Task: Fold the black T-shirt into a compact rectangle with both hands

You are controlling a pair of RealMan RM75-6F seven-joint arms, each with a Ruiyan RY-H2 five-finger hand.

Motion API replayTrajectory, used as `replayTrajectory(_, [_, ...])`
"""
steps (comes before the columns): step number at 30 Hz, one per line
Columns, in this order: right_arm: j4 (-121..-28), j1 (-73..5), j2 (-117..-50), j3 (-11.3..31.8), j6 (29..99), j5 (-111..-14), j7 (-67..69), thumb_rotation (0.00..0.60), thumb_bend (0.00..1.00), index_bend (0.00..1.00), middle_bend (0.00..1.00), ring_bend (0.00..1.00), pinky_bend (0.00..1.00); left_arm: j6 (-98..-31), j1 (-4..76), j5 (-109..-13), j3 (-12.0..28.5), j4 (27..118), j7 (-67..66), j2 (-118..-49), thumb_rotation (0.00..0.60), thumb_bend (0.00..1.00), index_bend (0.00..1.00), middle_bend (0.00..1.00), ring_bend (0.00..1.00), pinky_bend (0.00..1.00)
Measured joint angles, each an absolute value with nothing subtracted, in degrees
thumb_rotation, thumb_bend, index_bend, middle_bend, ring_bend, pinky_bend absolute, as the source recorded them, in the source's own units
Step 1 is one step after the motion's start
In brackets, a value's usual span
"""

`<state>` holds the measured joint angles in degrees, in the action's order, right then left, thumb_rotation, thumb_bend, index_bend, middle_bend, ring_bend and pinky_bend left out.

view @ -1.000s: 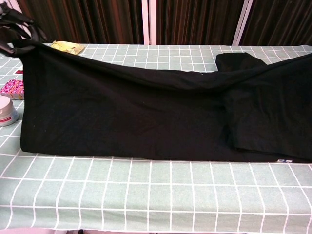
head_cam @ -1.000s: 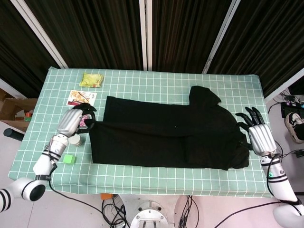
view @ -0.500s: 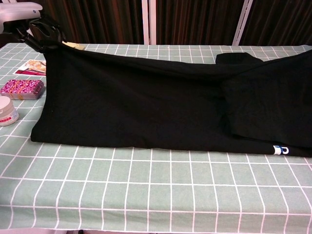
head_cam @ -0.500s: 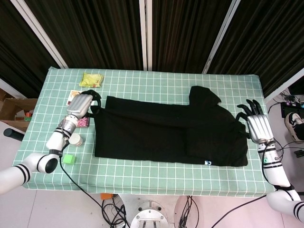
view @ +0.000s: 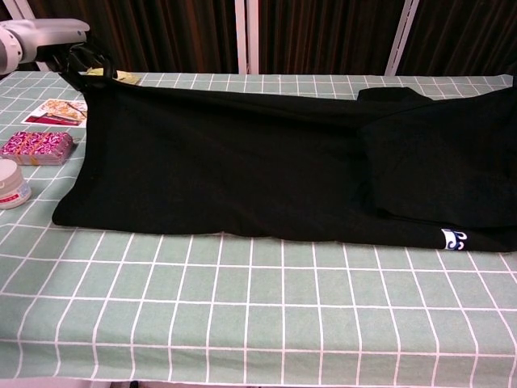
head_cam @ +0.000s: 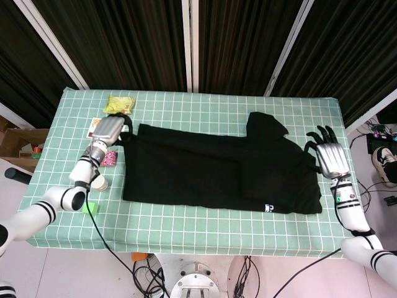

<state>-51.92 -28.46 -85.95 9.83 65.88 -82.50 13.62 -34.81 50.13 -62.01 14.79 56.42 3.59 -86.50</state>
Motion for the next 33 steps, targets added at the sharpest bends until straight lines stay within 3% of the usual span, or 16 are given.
replayTrajectory(14, [-47.4, -29.7, -87.7, 10.6, 64.1, -80.4, 14.9, 0.6, 0.59, 0.8, 0.25, 0.04, 0.05, -31.6, 53.0, -62.2, 15.0, 50.3, 5.6, -89.1, 0.6, 0.56, 0.63, 0.27, 0.15, 0.19])
replayTrajectory(25, [-42.7, -32.6, -92.1, 10.6, 59.6, -79.2, 12.4, 0.6, 0.59, 0.79, 0.24, 0.04, 0.05, -26.3, 56.2, -60.6, 14.4, 37.3, 4.4, -96.8, 0.6, 0.55, 0.57, 0.25, 0.14, 0.19])
replayTrajectory(30, [-40.1, -33.6, -93.7, 10.3, 57.9, -78.9, 11.0, 0.6, 0.57, 0.75, 0.23, 0.03, 0.04, -25.8, 57.0, -60.9, 14.0, 31.0, 4.1, -101.1, 0.6, 0.37, 0.27, 0.13, 0.09, 0.19])
replayTrajectory(33, [-39.0, -34.2, -94.7, 10.4, 56.3, -78.1, 9.3, 0.6, 0.45, 0.51, 0.16, 0.0, 0.01, -27.9, 56.7, -61.2, 14.4, 29.8, 4.5, -102.3, 0.6, 0.31, 0.19, 0.09, 0.08, 0.19])
